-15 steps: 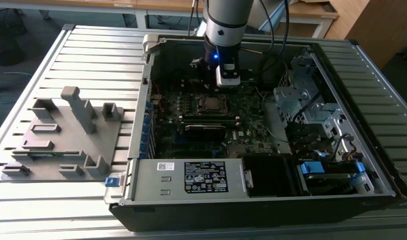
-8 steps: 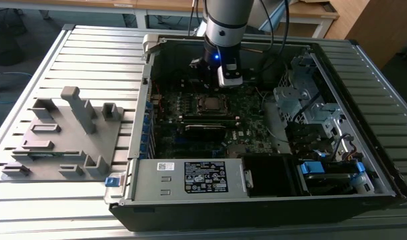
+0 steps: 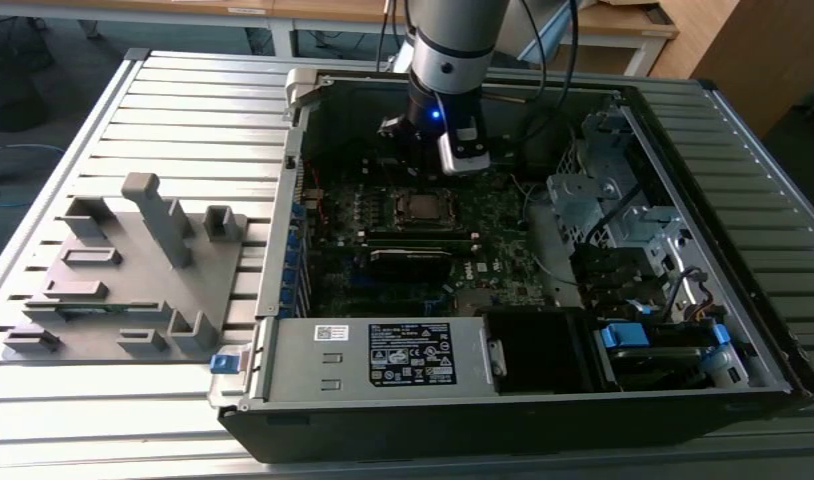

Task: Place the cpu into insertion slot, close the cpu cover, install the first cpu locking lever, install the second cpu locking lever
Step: 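Close the cpu cover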

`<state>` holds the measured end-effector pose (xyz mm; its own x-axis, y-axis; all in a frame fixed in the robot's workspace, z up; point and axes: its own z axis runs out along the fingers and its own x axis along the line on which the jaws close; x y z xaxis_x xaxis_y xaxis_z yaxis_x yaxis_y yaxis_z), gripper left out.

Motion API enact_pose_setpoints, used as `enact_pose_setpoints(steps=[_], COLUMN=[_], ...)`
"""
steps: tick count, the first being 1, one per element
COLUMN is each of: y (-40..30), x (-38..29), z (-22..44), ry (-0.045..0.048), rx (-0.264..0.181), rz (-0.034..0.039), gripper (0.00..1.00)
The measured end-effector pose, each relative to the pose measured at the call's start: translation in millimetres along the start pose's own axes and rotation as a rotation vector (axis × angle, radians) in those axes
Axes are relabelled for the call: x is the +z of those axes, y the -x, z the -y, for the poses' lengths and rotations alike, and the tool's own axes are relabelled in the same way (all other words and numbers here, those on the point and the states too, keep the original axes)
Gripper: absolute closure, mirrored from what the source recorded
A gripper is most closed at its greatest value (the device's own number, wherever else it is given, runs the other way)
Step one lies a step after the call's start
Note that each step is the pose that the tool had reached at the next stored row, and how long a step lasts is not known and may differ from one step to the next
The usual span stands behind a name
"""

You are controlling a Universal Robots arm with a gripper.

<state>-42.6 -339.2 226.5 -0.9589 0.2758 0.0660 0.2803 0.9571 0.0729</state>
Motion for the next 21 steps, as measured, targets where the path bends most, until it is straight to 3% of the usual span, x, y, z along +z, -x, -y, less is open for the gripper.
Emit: enact_pose_setpoints(steps=[21], y=[0.0], x=[0.0], z=[0.0], ry=[0.0435], rx=[-0.157], rz=[-0.0268], gripper=[0.9])
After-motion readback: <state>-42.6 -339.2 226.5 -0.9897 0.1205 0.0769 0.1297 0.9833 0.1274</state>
